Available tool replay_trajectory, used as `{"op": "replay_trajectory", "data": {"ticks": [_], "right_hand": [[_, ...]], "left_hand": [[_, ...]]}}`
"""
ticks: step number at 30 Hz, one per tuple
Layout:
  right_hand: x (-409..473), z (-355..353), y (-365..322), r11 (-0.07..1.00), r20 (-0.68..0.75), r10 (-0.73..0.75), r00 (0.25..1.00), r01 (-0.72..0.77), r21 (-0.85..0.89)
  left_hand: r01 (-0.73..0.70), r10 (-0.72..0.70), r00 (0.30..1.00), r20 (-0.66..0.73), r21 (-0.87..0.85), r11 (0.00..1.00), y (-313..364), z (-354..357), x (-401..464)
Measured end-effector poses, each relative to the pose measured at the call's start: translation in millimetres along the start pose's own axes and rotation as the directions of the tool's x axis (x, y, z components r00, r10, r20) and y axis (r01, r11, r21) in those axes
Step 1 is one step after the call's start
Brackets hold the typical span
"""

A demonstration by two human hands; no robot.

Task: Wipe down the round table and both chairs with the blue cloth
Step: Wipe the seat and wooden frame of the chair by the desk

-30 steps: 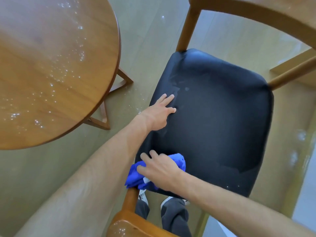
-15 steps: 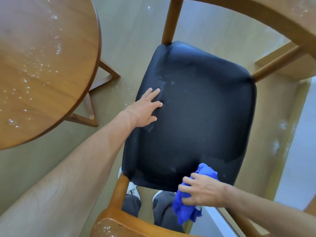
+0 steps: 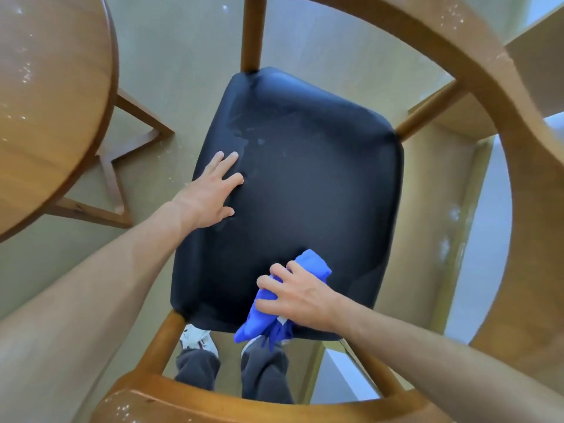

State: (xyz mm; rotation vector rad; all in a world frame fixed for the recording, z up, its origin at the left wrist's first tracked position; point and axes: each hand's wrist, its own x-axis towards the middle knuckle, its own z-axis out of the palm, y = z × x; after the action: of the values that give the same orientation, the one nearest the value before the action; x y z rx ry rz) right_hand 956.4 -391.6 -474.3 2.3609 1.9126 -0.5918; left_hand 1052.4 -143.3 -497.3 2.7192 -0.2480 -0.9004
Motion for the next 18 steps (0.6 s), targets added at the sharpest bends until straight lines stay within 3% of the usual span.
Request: {"op": "replay_trajectory", "data": {"ticks": [3,5,7,8,10,13,15,18], "right_hand": [[-46.4,0.9,16.2,0.986,0.226,-0.168,0.96,0.165,0.03],[-82.1,-0.5,44.5,0.992,0.405,-0.126,0.906,0.11,0.061],[-116.0,-0.3,73.8,0.998,0.594,-0.005,0.804,-0.031,0.05],[-126.4,-1.0,85.4,0.996,0.62,0.067,0.782,-0.089,0.004],[-127.3,-6.9,98.8,0.98,0.554,0.185,0.812,-0.194,-0.045],[-86.4,-13.6,97.9,0.94,0.153,0.337,0.929,-0.341,0.001],[-42.6,-16.7,81.4,0.905,-0.08,0.42,0.904,-0.411,0.11],[-6.6,-10.3,42.3,0.933,-0.083,0.358,0.93,-0.354,0.056]], "left_hand": [[0.007,-0.007,1.0,-0.009,0.021,1.0,0.0,2.7,0.7],[0.012,-0.012,1.0,-0.014,0.019,1.0,0.2,4.8,0.7],[0.019,-0.019,1.0,-0.021,0.013,1.0,-0.2,5.7,0.6],[0.023,-0.023,0.999,-0.025,0.009,1.0,-0.9,5.8,0.8],[0.026,-0.026,0.999,-0.032,0.003,1.0,-2.1,6.2,1.2],[0.025,-0.025,0.999,-0.034,-0.005,1.0,-2.2,6.2,0.6],[0.024,-0.025,0.999,-0.034,-0.011,1.0,-3.4,5.2,0.1],[0.018,-0.018,0.999,-0.03,-0.013,1.0,-4.1,3.2,-0.5]]}}
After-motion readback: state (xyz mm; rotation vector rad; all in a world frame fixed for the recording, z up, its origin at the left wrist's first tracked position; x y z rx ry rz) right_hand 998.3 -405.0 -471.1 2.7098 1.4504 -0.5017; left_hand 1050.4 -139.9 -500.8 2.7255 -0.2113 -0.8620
